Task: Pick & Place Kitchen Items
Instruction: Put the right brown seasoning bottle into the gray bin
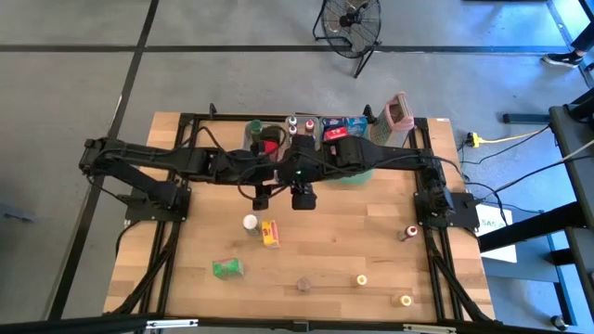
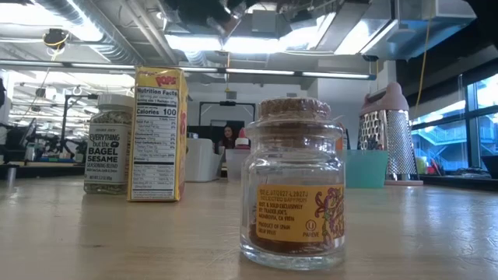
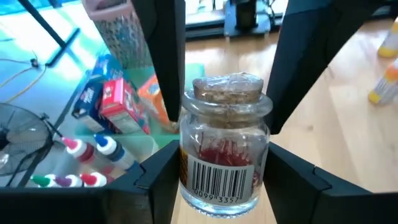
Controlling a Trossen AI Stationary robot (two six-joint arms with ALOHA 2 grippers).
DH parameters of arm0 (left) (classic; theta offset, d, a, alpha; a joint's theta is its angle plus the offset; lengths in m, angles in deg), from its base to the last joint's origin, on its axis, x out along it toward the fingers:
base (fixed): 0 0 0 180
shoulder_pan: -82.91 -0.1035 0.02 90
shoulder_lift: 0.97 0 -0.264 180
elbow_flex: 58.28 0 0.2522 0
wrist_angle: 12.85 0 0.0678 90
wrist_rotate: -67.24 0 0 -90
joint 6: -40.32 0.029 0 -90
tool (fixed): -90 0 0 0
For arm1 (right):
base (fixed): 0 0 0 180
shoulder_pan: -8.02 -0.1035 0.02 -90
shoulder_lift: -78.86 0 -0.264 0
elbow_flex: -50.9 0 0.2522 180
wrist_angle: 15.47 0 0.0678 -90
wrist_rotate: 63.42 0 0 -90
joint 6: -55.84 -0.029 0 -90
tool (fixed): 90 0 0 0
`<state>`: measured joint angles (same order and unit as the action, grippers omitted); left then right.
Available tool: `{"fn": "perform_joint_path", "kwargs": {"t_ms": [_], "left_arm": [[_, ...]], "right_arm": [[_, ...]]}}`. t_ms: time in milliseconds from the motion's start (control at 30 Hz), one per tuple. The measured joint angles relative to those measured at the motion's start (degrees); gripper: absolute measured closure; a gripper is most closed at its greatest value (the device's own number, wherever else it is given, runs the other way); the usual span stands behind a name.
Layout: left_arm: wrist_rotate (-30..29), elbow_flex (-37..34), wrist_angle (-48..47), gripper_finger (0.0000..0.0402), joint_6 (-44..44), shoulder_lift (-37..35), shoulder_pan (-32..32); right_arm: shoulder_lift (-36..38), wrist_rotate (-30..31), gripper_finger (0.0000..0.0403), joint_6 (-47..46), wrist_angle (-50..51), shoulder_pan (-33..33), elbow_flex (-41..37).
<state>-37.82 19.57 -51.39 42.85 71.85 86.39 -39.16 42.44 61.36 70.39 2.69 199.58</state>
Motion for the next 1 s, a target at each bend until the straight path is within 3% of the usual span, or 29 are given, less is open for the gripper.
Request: {"fn": "perform_joint_path", "kwargs": {"t_ms": [367,500,667,833,1000], "left_arm": [[2.94,-0.26,-3.34,0.0210,0.63,-2.03,-1.83],[2.61,-0.27,-3.48,0.0210,0.58,-3.28,-1.77],[1.75,-0.27,-2.52,0.0210,-0.41,-7.69,-1.77],[1.90,-0.23,2.33,0.0210,-2.64,-14.43,-1.78],[7.25,-0.14,11.36,0.0210,-3.76,-18.34,-1.77]], "right_arm": [[1.13,2.01,0.0193,1.19,-0.15,0.10,0.09],[1.54,6.35,0.0192,-1.48,0.41,0.10,0.06],[5.11,6.36,0.0192,-5.02,-0.61,0.08,0.07],[9.18,0.81,0.0192,-6.59,-4.57,-0.45,0.07],[10.84,-9.87,0.0192,-5.74,-15.69,-0.71,0.11]]}}
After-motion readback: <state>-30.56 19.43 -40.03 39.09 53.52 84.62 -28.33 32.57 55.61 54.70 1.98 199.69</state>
